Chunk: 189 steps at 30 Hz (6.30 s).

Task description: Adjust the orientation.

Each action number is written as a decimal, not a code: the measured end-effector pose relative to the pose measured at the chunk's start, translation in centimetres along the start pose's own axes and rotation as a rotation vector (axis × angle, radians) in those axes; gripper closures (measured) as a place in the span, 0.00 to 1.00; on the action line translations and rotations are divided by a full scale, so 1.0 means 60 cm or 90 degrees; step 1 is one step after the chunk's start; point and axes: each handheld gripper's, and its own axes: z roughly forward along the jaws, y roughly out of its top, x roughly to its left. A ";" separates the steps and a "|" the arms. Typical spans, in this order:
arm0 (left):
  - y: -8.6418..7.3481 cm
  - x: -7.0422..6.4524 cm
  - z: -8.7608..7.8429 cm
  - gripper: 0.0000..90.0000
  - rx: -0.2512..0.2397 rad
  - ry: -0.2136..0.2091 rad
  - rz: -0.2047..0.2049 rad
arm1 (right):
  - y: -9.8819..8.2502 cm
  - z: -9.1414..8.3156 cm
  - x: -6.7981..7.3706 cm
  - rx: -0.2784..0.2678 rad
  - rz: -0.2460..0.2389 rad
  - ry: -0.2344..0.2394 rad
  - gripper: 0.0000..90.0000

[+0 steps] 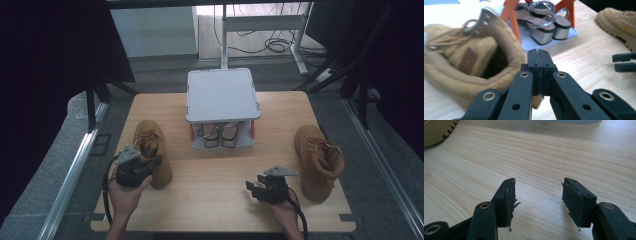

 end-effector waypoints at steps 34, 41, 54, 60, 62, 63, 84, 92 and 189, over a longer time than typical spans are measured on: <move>-0.039 -0.020 0.109 0.99 0.060 0.041 -0.008 | -0.007 0.004 -0.005 0.006 0.007 0.003 0.48; -0.050 -0.013 0.106 1.00 0.057 0.052 -0.015 | -0.008 0.003 -0.005 0.006 0.009 0.000 0.48; -0.060 -0.005 0.095 1.00 0.052 0.072 -0.013 | -0.010 0.004 -0.006 0.007 0.009 -0.004 0.48; -0.068 0.008 0.079 1.00 0.050 0.093 -0.014 | -0.010 0.006 -0.005 0.008 0.007 -0.006 0.47; -0.070 0.013 0.073 1.00 0.050 0.092 -0.019 | -0.010 0.006 -0.005 0.011 0.004 -0.007 0.47; -0.072 0.015 0.070 1.00 0.049 0.092 -0.020 | -0.011 0.007 -0.005 0.011 0.004 -0.008 0.47; -0.087 0.015 0.035 1.00 0.027 0.108 -0.014 | -0.010 0.004 -0.005 0.009 0.004 -0.008 0.47; -0.093 0.034 0.015 1.00 0.035 0.097 -0.020 | -0.011 0.003 -0.008 0.009 0.005 -0.009 0.47; -0.102 -0.006 0.066 0.44 0.086 0.009 -0.012 | -0.037 -0.143 -0.096 -0.095 -0.001 -0.119 0.99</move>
